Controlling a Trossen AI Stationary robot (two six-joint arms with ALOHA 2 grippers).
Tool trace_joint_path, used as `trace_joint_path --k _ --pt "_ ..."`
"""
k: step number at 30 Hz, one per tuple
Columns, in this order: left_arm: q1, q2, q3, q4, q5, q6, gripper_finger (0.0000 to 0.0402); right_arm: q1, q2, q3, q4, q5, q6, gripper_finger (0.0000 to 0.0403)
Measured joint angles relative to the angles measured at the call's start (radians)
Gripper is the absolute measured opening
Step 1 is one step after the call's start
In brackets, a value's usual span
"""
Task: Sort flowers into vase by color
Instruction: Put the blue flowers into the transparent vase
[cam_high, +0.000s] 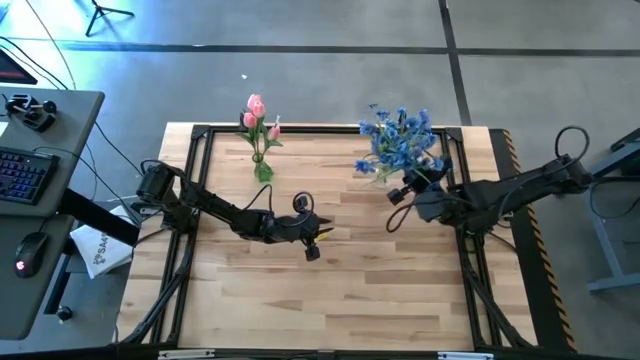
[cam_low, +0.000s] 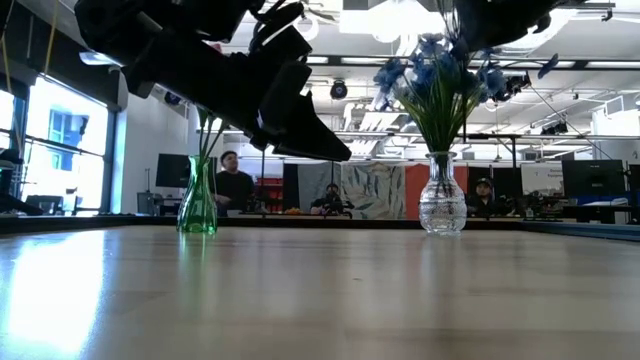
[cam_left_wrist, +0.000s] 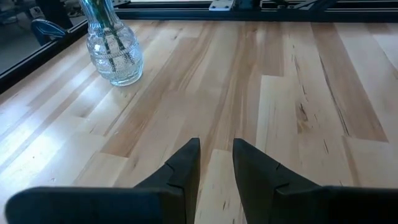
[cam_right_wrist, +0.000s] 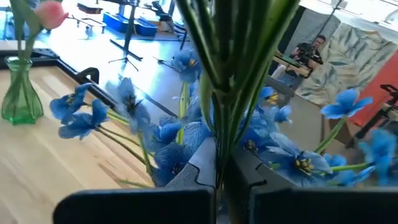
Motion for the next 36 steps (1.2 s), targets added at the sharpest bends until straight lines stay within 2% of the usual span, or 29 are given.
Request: trace_joint_path --k 7,11,14,19,21,23,27,31,36 --pt "0.0 0.0 0.0 0.0 0.003 0.0 0.0084 0.0 -0.081 -0.003 -0.001 -0.034 -0.042 0.0" --pt "-0.001 0.0 0.0 0.0 0.008 0.0 0.0084 0.0 -0.118 -0.09 0.087 -0.062 -0.068 0.0" --pt "-0.002 0.0 0.0 -0.002 0.009 0.0 0.0084 0.0 -0.158 -0.189 0.292 -0.069 -0.156 0.0" --pt "-0.002 0.0 0.0 -0.002 0.015 0.001 0.0084 0.0 -0.211 -0.327 0.73 -0.131 -0.43 0.0" --pt "-0.002 0.0 0.0 -0.002 0.015 0.0 0.0084 -0.007 -0.227 -0.362 0.832 -0.131 -0.496 0.0" --pt "-0.002 0.0 0.0 -0.002 0.015 0.0 0.0084 -0.025 -0.239 -0.379 0.851 -0.131 -0.506 0.0" --pt "-0.002 0.0 0.0 -0.001 0.015 0.0 0.0084 -0.07 -0.238 -0.384 0.77 -0.141 -0.441 0.0" --pt "-0.002 0.0 0.001 0.004 0.015 0.0 0.0084 -0.13 -0.229 -0.384 0.672 -0.226 -0.345 0.0" --pt "-0.002 0.0 0.001 0.005 0.015 0.0 0.0084 -0.201 -0.216 -0.384 0.649 -0.33 -0.286 0.0"
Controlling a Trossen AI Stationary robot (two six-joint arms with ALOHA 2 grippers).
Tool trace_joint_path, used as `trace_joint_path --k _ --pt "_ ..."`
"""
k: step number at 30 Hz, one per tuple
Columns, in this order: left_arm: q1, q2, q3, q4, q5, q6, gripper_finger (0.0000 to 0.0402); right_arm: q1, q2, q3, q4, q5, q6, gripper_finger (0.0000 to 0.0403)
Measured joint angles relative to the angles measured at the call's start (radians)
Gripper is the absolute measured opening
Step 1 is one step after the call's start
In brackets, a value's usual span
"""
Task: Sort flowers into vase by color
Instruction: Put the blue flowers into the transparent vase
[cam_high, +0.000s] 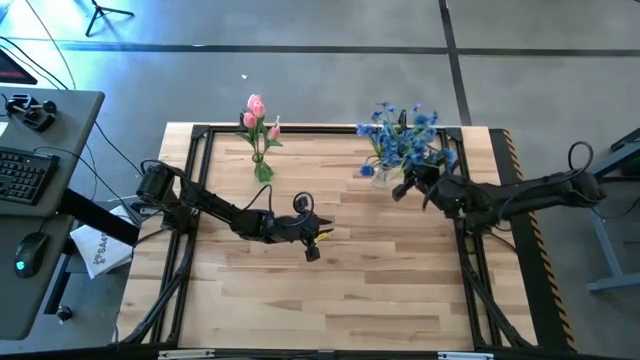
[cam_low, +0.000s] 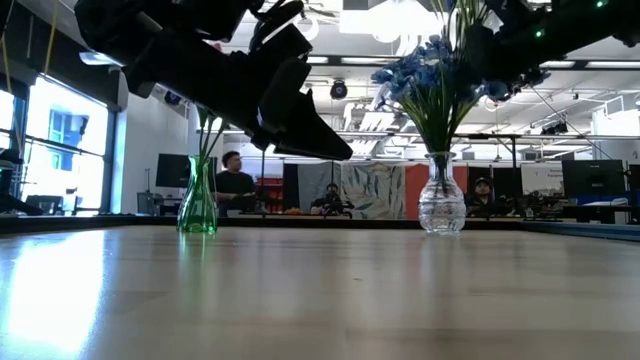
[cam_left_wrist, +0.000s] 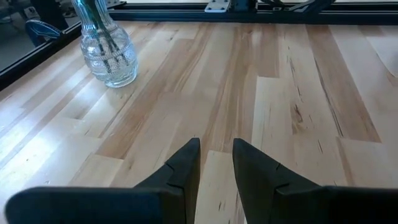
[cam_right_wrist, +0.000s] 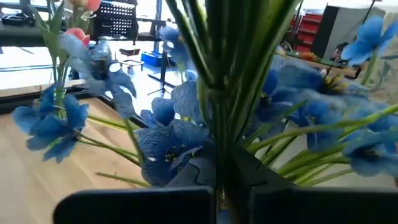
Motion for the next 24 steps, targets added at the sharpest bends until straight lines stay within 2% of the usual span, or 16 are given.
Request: trace_joint_path --k 4,11,24 --pt "0.0 0.0 0.0 0.001 0.0 0.0 0.0084 -0.054 0.003 0.0 -0.025 -0.066 0.049 0.0" --pt "0.0 0.0 0.0 0.003 0.0 0.0 0.0084 -0.142 0.005 0.0 -0.168 -0.197 0.179 0.0" --pt "0.0 0.0 0.0 0.007 0.0 0.0 0.0084 -0.231 0.005 0.001 -0.267 -0.333 0.29 0.0"
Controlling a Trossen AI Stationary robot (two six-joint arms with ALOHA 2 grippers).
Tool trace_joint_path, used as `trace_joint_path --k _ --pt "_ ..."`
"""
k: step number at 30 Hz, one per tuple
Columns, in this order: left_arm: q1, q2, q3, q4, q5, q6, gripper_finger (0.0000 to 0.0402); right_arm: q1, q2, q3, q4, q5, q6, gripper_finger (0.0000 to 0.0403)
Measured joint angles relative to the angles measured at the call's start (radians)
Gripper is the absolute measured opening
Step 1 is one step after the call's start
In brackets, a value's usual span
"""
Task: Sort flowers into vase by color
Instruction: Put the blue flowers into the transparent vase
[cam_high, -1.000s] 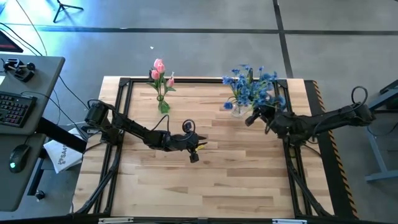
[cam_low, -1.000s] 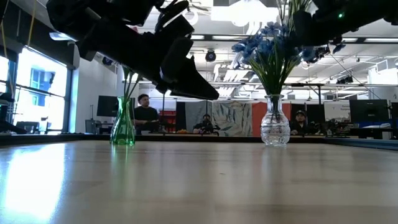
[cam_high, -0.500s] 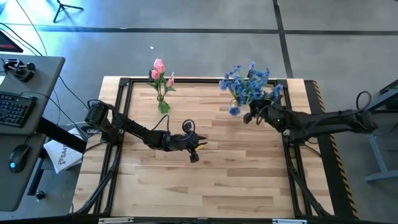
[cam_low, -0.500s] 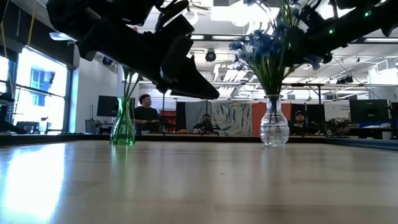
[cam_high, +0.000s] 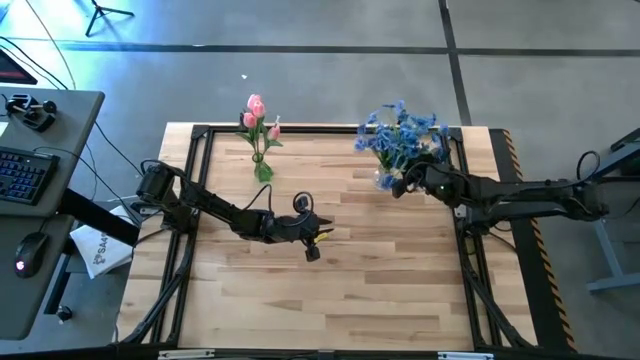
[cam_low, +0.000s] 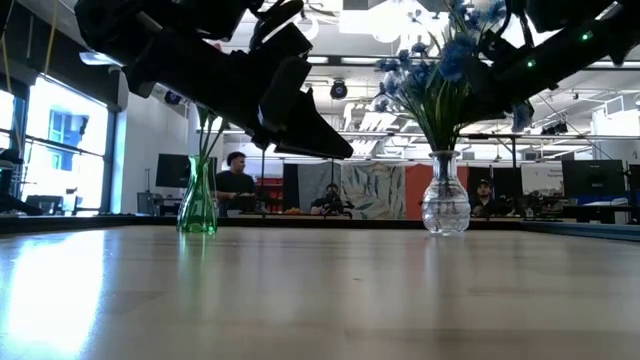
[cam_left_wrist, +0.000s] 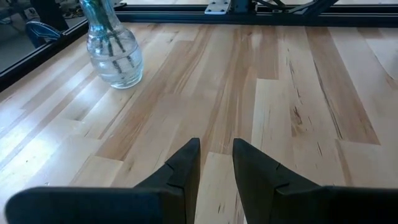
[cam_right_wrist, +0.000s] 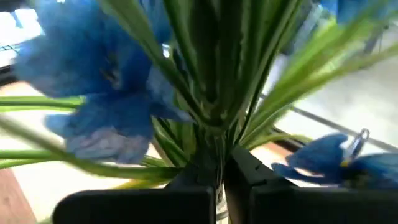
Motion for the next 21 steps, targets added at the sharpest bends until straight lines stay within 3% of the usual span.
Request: trace_joint_path --k 5,13,17,21 --pt "0.0 0.0 0.0 0.0 0.0 0.0 0.0084 -0.008 0.0 0.0 -0.052 -0.013 0.051 0.0022" --pt "0.0 0.0 0.0 0.0 0.0 0.0 0.0084 -0.008 -0.001 0.005 -0.083 -0.078 0.061 0.0137" --pt "0.0 0.0 0.0 0.0 0.0 0.0 0.0084 -0.008 -0.001 0.069 -0.214 -0.129 0.054 0.019" --pt "0.0 0.0 0.0 0.0 0.0 0.0 0.0084 -0.008 -0.001 0.169 -0.399 -0.158 0.096 0.0215"
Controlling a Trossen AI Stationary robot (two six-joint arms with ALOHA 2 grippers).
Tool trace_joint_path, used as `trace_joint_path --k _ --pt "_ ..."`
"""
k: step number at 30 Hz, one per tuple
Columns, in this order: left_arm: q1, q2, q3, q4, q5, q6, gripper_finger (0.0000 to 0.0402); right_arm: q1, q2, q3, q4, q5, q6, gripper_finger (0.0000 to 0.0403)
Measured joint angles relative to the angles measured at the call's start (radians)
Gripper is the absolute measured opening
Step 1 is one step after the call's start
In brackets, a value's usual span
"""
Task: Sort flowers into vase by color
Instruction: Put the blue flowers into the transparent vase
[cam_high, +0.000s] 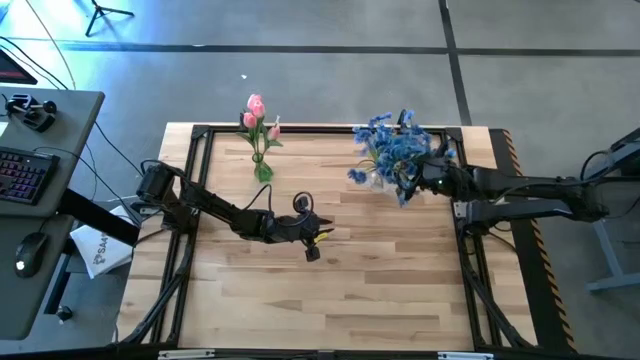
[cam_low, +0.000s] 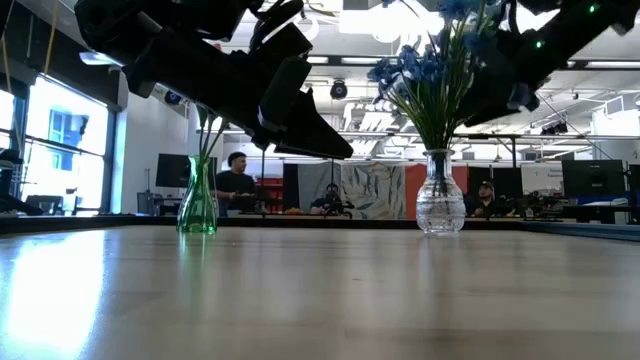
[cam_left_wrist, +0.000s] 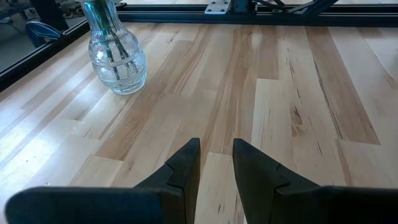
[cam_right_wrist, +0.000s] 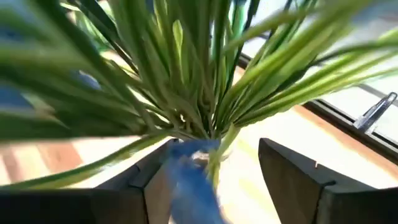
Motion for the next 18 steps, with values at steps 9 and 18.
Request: trace_joint_path --k 9,18 --pt "0.0 0.0 0.0 0.0 0.0 0.0 0.0084 0.003 0.0 0.191 -0.223 -0.104 0.017 0.0177" --pt "0.0 0.0 0.0 -0.001 0.0 0.0 0.0084 0.04 0.004 0.198 -0.15 -0.095 -0.006 0.0037"
